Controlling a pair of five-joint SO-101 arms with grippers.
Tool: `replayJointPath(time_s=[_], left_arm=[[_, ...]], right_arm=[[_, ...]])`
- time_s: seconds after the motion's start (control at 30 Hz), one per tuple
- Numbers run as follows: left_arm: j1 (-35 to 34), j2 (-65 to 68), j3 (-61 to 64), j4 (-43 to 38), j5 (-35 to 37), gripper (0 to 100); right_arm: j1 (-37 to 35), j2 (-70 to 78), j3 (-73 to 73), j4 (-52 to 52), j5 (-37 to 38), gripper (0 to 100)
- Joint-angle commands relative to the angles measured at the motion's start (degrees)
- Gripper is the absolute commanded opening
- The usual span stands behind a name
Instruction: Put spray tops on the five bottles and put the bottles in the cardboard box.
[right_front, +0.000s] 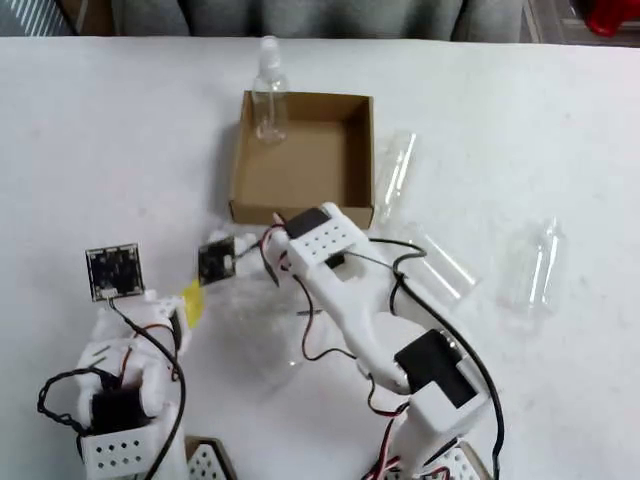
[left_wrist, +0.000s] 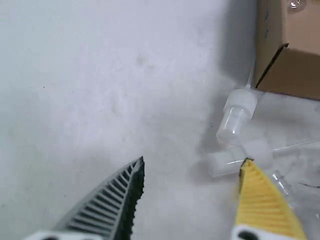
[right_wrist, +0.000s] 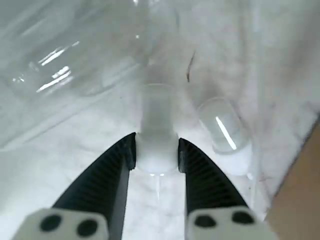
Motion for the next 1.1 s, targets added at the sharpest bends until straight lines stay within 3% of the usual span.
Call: replayJointPath(time_s=[0.0,0.37,0.47,0.63,0.77,0.93,1.07], left_arm=[[0.66,-1.36,-0.18,-1.76,-0.62,29],[0.57,-1.36,-0.18,-1.76,-0.62,29],[0.66,-1.36,-0.18,-1.67,-0.62,29],[0.75,-1.36,-0.18,-1.41,-0.62,29],[0.75,-1.36,-0.09,-1.41,-0.62,29],[0.75,-1.36,-0.09,-1.41,-0.62,29],[0.84,-1.36,-0.44,-1.41,-0.18,29]], right_arm=[[1.63,-2.15,-6.24,6.73,-6.42,1.5],[14.29,-23.52,-8.44,20.44,-36.40,1.5],[18.77,-29.14,-4.22,22.64,-41.58,1.5],[27.91,-35.56,6.95,22.55,-42.46,1.5],[41.10,-39.52,13.89,21.05,-42.20,1.5],[60.09,-43.12,21.10,14.11,-30.24,1.5],[62.99,-44.70,30.24,8.75,-32.00,1.5]])
